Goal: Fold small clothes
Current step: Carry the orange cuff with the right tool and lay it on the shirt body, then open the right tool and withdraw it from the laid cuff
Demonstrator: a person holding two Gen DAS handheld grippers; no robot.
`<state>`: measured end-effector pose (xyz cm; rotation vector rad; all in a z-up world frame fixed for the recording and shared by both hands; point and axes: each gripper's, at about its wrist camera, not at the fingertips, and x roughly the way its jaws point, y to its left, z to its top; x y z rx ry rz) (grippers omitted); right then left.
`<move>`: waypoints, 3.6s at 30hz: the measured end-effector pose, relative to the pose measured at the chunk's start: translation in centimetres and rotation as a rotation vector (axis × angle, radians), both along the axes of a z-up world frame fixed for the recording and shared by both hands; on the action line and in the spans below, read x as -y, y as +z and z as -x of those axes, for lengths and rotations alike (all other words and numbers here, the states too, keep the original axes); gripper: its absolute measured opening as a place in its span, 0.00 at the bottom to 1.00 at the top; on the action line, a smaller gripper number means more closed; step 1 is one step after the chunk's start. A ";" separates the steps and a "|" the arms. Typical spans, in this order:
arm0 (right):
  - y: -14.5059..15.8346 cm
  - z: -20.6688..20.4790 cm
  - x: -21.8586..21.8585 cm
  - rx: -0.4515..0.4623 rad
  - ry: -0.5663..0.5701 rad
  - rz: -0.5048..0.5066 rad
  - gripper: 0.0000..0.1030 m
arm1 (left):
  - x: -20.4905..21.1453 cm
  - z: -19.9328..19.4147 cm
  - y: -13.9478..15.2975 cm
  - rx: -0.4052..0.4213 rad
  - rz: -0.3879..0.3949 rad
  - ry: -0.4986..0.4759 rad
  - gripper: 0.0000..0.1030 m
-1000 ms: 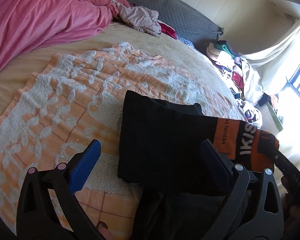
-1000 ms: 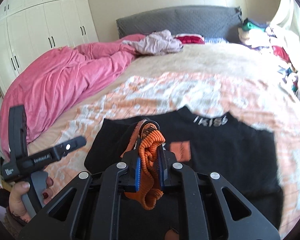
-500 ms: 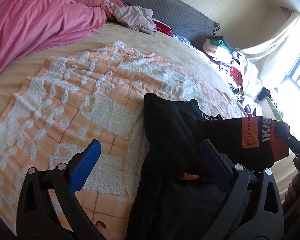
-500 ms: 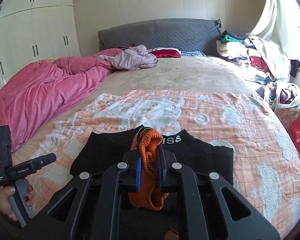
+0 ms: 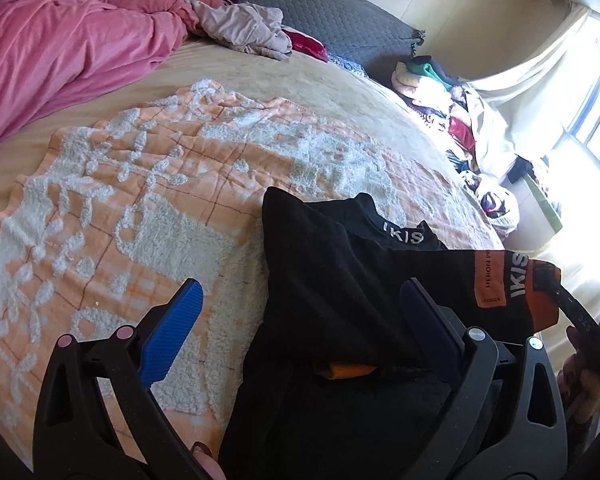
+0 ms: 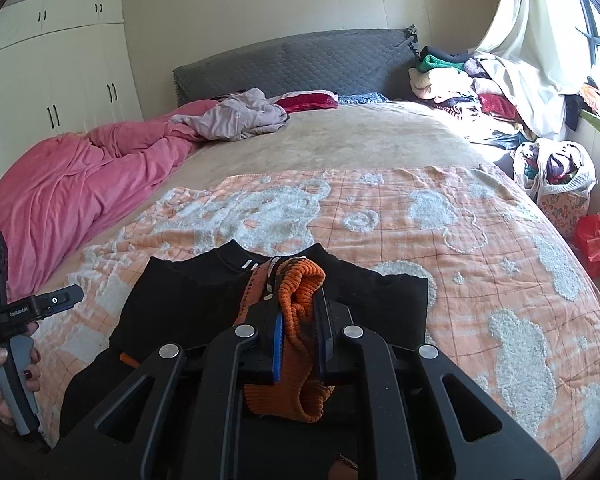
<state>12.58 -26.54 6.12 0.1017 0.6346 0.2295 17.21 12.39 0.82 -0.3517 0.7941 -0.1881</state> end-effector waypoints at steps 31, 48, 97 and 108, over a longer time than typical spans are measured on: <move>-3.6 -0.5 1.9 -0.084 -0.044 0.009 0.12 | 7.6 -3.8 -4.8 -0.071 -0.174 -0.232 0.63; -6.5 -1.4 -3.9 -0.171 0.091 0.107 0.27 | 8.3 -3.8 -5.9 -0.108 -0.231 -0.229 0.63; -6.2 0.0 -0.6 -0.190 -0.015 0.046 0.93 | 9.0 -1.7 -2.7 -0.063 -0.222 -0.228 0.91; -4.6 0.9 -0.2 -0.129 -0.019 0.026 0.94 | 9.3 -0.6 -1.3 -0.026 -0.229 -0.236 0.91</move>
